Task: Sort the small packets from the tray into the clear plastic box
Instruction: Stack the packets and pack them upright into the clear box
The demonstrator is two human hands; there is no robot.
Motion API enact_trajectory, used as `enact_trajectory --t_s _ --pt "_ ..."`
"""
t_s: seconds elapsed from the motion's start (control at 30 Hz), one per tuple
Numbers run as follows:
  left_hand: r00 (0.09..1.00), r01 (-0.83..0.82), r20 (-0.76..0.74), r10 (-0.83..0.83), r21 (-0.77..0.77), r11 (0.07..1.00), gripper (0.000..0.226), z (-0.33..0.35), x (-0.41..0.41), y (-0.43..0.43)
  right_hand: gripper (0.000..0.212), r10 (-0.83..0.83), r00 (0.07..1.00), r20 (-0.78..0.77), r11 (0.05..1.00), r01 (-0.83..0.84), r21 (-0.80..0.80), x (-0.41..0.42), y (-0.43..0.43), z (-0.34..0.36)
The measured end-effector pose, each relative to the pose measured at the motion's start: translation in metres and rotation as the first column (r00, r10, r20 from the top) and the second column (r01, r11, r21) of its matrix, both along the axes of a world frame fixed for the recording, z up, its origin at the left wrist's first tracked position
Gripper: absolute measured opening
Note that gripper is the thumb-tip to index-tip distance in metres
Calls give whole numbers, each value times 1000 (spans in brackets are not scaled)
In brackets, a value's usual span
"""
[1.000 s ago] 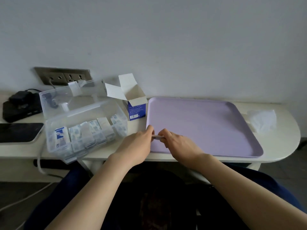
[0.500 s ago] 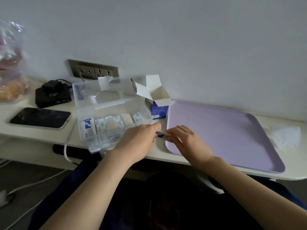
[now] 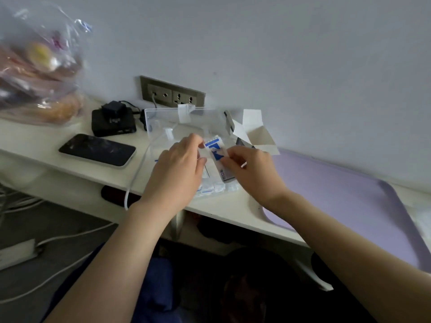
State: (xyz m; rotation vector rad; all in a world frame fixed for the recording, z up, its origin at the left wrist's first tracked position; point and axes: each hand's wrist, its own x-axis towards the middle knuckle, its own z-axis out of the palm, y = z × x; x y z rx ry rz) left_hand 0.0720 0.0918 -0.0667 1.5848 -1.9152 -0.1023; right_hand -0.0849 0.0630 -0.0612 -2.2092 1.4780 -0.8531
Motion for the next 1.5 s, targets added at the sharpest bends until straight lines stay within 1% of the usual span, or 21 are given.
enact_trajectory --t_s 0.07,0.13,0.23,0.27,0.37,0.43,0.5,0.6,0.67,0.8,0.87,0.93,1.0,1.13,1.23,1.27,1.3,1.37,1.43,1.5 --pt "993 -91 89 83 93 992 27 -6 18 -3 25 -35 998 46 997 32 64 18 -13 3" --pt "978 -163 161 134 188 969 30 -12 34 -5 28 -84 994 74 986 73 149 33 -28 0" --pt "968 -211 191 164 264 941 31 -18 52 -5 27 -111 988 107 956 77 284 49 -46 -9" --pt "968 -215 190 165 285 934 32 -19 56 -4 25 -111 990 86 945 78 318 53 -49 -11" --pt "972 -219 155 175 340 915 40 -22 69 1 21 -63 997 -40 912 74 403 67 -56 -17" --pt "977 -205 127 170 356 912 43 -24 74 4 17 -34 997 -76 870 67 489 76 -59 -21" --pt "979 -200 116 168 375 905 45 -24 77 5 17 -14 993 -115 841 74 535 85 -61 -24" --pt "977 -207 126 170 397 894 46 -23 75 3 18 17 981 -192 834 92 545 93 -63 -27" --pt "976 -210 134 169 405 890 45 -23 73 1 22 34 968 -250 842 107 529 97 -65 -30" --pt "981 -190 123 151 423 886 43 -23 70 0 30 86 922 -376 872 113 476 103 -66 -31" --pt "985 -168 115 130 438 883 42 -22 68 1 30 103 892 -441 893 112 437 104 -65 -31" --pt "987 -158 101 125 453 878 41 -21 66 2 28 96 877 -471 910 114 398 104 -65 -31" --pt "987 -158 91 131 452 878 41 -20 66 3 25 96 881 -463 920 99 379 104 -65 -31" --pt "988 -156 79 135 456 876 42 -18 65 5 23 53 923 -382 925 99 368 100 -62 -31" --pt "988 -156 75 137 455 877 40 -18 65 7 30 -2 903 -429 957 125 260 94 -62 -27" --pt "988 -156 74 137 453 878 40 -18 65 7 32 -15 901 -433 959 135 249 91 -62 -25" --pt "988 -155 74 137 454 877 39 -18 65 7 33 -21 902 -431 954 147 261 87 -63 -24" --pt "988 -155 72 137 458 875 40 -17 65 7 36 -16 906 -423 925 174 338 81 -66 -25" --pt "988 -155 71 138 461 873 40 -16 65 7 39 -2 920 -391 887 182 424 78 -68 -27" --pt "987 -159 72 142 463 872 39 -16 64 7 38 8 936 -351 863 171 476 79 -67 -29"
